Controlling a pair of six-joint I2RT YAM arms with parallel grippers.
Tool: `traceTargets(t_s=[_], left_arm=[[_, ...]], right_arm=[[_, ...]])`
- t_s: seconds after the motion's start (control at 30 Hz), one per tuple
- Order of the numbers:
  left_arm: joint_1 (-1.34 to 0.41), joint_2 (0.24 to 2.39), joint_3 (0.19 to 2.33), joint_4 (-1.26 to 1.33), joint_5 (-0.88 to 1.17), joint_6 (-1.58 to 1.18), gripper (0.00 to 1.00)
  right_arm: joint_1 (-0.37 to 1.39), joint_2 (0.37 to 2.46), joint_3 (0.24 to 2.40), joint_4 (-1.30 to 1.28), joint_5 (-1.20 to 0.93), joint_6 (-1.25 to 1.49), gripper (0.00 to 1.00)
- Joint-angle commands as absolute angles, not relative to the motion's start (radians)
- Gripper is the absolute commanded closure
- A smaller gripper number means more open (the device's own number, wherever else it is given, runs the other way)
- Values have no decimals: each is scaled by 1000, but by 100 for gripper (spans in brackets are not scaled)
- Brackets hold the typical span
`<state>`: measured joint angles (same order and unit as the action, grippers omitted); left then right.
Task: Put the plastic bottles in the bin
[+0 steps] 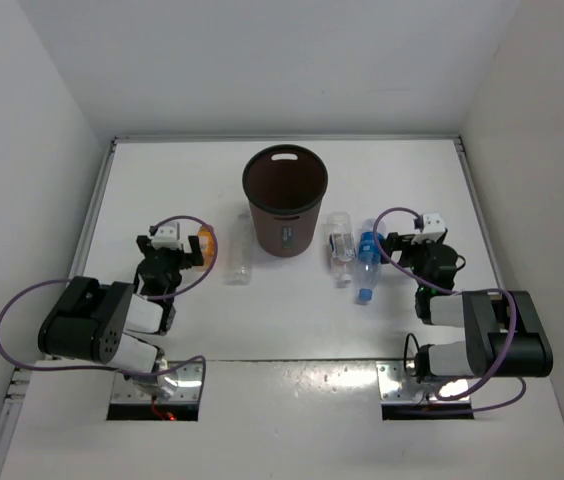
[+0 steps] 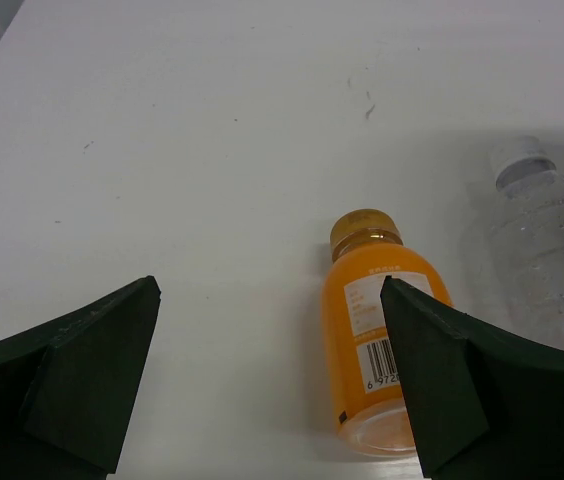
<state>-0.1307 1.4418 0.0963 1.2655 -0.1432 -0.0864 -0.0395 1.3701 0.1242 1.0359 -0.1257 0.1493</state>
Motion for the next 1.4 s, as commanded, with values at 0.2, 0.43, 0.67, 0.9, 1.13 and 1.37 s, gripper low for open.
traceTargets(t_s=[0.2,0.43,0.67,0.9,1.13,1.37], left_arm=[[-123,1431,115,1312,-112,-86,0],[-61,1361,415,716,-296,-272,0],[-15,1431,696,534,-500,-172,0],[61,1535,911,206,-542,-348,0],[136,1523,853,236,-434,-483,0],[167,1474,782,227,-465,-554,0]], right_arm=[[-28,1361,158,1092,-112,141,0],[-28,1348,158,1083,-112,141,0],[-44,1152,655,103,247,527,0],[-54,1377,1123,-560,207,735,0],[-42,1518,1195,-659,48,709,0],[-12,1683,1221,-699,-129,701,0]])
